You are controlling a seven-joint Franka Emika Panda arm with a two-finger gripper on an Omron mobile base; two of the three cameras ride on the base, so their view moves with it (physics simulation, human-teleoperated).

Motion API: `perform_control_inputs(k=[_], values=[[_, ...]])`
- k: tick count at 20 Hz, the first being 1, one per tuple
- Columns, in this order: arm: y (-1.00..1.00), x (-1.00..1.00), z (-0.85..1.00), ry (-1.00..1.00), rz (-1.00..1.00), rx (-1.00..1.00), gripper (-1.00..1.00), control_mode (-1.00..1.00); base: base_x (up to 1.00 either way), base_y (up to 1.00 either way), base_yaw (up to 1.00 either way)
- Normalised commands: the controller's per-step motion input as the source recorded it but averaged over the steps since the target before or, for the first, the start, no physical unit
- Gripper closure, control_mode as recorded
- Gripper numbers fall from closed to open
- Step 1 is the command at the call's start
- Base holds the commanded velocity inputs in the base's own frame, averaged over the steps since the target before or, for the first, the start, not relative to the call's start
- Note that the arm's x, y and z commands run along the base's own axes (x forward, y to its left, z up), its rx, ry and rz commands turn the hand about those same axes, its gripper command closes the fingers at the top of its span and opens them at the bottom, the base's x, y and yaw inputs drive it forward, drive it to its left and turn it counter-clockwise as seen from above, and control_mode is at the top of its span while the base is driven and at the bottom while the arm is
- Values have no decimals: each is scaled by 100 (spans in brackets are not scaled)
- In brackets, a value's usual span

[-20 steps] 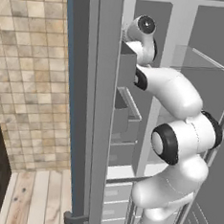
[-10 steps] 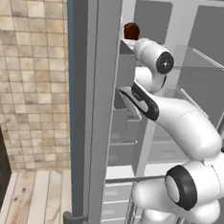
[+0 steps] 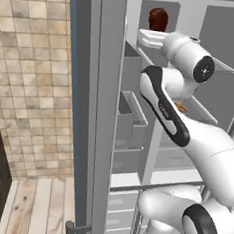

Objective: Pick up the frozen steak from the freezer, place it on any shelf in the fridge, and close the fridge and freezer doors when done.

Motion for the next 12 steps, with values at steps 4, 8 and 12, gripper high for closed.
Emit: perform_control_inputs(k=[4, 8, 12], values=[[-50, -100, 5, 16, 1, -14, 100, -100, 0, 0, 0], [-29, -100, -29, 38, 4, -32, 100, -100, 0, 0, 0], [-18, -100, -66, 56, 5, -43, 100, -100, 0, 0, 0]])
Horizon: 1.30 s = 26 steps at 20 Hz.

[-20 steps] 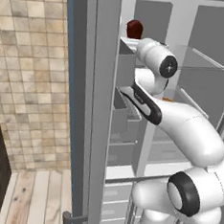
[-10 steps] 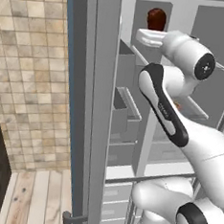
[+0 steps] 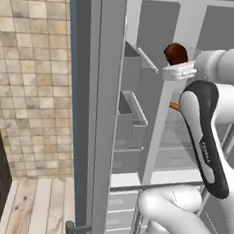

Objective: Pick up the frozen steak from the freezer, place it on any shelf in the fridge, and close the fridge and freezer doors when done.

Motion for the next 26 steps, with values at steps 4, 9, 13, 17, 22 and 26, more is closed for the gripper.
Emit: perform_control_inputs(k=[4, 9, 13, 17, 22, 26], values=[[-69, -98, -61, 24, 2, -28, 100, -100, 0, 0, 0], [-100, -16, -3, -2, -15, -1, 100, -100, 0, 0, 0], [-99, 33, 2, -6, -30, 3, 100, -100, 0, 0, 0], [-77, 82, 3, 0, -39, 5, 100, -100, 0, 0, 0], [-60, 98, 0, 0, -35, 4, 100, -100, 0, 0, 0], [-71, 73, 0, 0, -5, 13, 100, -100, 0, 0, 0]])
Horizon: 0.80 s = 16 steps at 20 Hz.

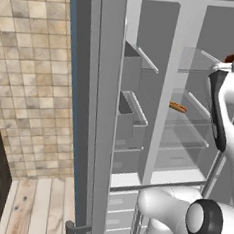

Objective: Pick up the frozen steak from the freezer, place it on any shelf in the fridge, and close the fridge and freezer doors when done.

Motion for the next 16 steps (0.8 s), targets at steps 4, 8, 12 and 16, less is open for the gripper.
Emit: perform_control_inputs(k=[4, 8, 12, 16], values=[[-46, 68, 0, 0, 0, 15, 100, -100, 0, 0, 0], [-42, 73, 0, 18, 0, 11, 100, -100, 0, 0, 0], [-23, 85, -2, 14, 0, 7, 100, -100, 0, 0, 0], [-36, 95, -27, 3, 7, 7, 100, -100, 0, 0, 0]])
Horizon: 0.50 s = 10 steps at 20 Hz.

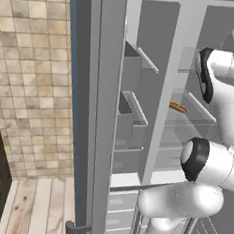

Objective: Pick up the frozen steak from the freezer, place it on any shelf in the fridge, and close the fridge and freezer doors when done.

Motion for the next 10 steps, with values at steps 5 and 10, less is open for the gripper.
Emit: perform_control_inputs(k=[5, 10], values=[[-33, 100, -34, 0, 9, 10, 100, -100, 0, 0, 0], [-25, 100, -38, 0, 7, 9, -100, -100, 0, 0, 0]])
